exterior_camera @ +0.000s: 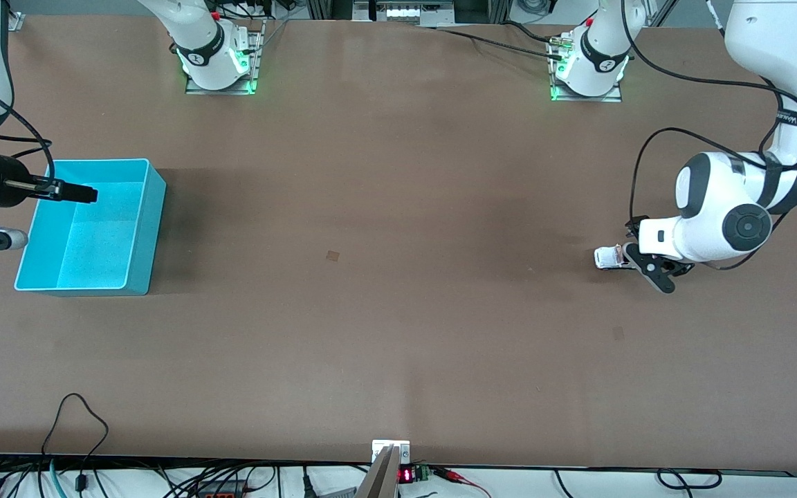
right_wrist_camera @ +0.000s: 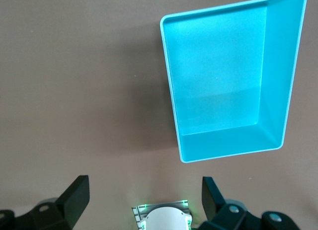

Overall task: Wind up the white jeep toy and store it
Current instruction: 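Lower the left gripper and grasp the white jeep's body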

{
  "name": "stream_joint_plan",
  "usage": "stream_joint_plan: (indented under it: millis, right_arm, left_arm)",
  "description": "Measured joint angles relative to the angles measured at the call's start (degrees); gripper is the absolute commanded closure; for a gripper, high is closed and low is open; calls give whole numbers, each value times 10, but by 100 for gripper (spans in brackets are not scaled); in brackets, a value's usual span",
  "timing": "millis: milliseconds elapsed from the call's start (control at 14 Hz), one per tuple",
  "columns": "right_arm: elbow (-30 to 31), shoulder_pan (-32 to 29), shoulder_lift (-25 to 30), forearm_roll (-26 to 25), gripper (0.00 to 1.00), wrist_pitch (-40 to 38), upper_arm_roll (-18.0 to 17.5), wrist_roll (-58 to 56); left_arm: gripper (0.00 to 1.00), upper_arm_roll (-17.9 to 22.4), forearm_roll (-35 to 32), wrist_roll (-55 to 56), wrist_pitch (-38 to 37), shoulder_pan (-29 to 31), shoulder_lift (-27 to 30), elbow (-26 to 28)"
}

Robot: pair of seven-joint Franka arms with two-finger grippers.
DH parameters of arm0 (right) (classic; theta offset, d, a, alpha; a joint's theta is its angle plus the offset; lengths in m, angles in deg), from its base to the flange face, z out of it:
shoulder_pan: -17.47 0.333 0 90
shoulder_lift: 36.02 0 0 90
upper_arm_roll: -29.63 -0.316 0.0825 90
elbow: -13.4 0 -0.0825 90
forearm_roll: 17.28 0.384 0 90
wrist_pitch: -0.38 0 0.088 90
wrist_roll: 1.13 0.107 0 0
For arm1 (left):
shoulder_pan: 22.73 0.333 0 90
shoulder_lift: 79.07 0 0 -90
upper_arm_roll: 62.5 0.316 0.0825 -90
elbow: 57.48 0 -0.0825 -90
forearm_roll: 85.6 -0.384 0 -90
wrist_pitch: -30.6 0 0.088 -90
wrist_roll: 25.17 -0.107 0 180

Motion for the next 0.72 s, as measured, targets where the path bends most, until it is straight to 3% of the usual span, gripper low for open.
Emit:
stream_joint_plan:
  millis: [215,716]
  right_arm:
    - [4,0,0,0,0,-2,0,0]
    - [10,1,0,2,0,-4,0,0]
  left_arm:
    - [0,0,-2,-92,30,0,-11,0]
    - [0,0,-2,-163,37,2,-31,5]
